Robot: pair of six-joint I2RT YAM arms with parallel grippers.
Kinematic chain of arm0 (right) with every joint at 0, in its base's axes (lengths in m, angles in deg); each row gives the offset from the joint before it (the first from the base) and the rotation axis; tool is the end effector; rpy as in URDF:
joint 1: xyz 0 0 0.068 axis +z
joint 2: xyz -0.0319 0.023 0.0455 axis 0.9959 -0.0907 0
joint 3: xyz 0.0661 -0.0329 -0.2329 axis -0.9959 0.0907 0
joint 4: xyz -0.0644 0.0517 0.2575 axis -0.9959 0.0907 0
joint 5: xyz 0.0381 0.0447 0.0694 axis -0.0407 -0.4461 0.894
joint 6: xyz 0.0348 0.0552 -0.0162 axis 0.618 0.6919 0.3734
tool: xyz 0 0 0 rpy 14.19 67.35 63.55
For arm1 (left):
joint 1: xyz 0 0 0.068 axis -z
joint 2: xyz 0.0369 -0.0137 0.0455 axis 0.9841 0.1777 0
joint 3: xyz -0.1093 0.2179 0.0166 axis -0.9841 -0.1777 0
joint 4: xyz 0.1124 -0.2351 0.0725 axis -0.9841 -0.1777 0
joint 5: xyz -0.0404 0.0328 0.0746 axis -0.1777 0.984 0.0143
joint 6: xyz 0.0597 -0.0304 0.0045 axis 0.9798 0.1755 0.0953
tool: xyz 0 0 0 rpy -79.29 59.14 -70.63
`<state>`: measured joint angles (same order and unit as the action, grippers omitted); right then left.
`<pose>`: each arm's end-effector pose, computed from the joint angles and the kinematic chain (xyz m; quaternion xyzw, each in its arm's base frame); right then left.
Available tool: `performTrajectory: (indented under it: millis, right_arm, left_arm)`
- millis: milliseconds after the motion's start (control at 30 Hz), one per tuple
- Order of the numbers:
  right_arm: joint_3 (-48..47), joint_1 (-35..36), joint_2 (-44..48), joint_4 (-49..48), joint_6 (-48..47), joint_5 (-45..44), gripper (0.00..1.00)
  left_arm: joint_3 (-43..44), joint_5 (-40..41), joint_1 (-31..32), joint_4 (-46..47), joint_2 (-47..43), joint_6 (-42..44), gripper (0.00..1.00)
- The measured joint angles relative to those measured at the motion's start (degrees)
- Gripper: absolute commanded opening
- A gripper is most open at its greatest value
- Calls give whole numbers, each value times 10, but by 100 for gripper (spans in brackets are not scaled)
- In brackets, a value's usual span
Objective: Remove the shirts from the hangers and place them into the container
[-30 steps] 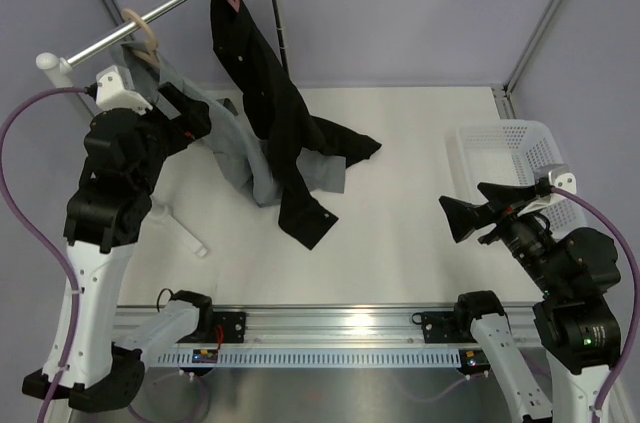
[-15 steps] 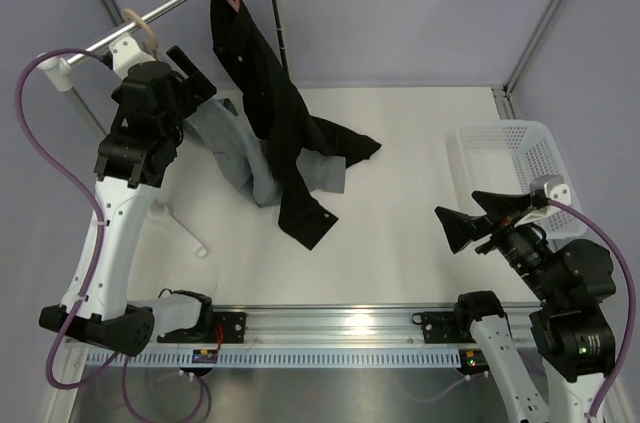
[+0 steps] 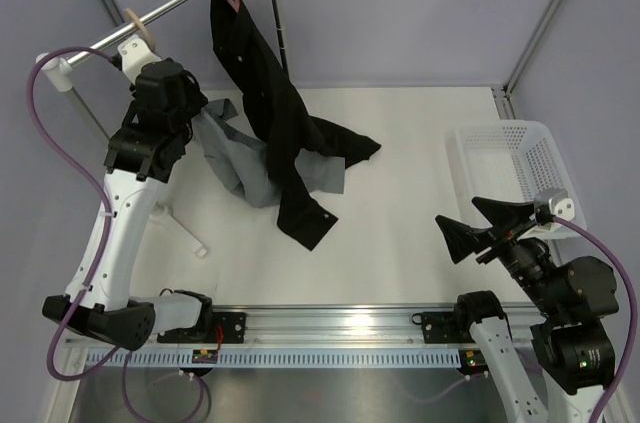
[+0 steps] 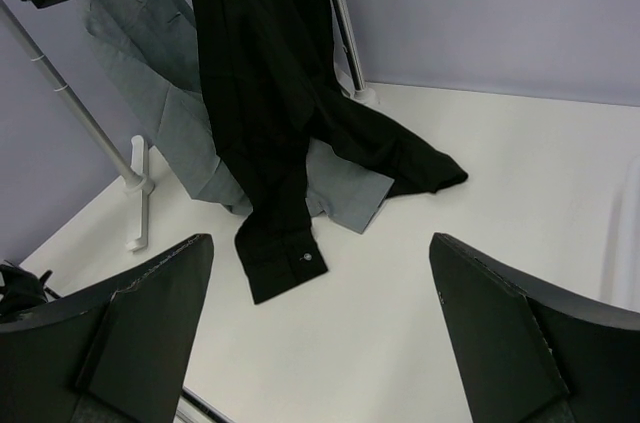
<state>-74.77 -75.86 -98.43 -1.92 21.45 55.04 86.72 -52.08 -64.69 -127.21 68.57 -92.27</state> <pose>0.0583 0.0290 0.4022 -0.1206 0.6678 0.2543 0.6891 0.2763 -0.0447 0.4440 -0.2843 0.7501 -0.0185 0.5968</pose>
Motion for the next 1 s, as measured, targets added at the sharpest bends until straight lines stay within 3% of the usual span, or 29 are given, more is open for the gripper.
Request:
performTrajectory:
  millis: [533,1000]
  right_arm:
    - [9,1,10,-5,0,-10,99]
    - [16,1,19,-6,0,-16,100]
  left_arm:
    - [-40,8,2,3,-62,21,0]
    - [-10,12,2,-16,-67,72,0]
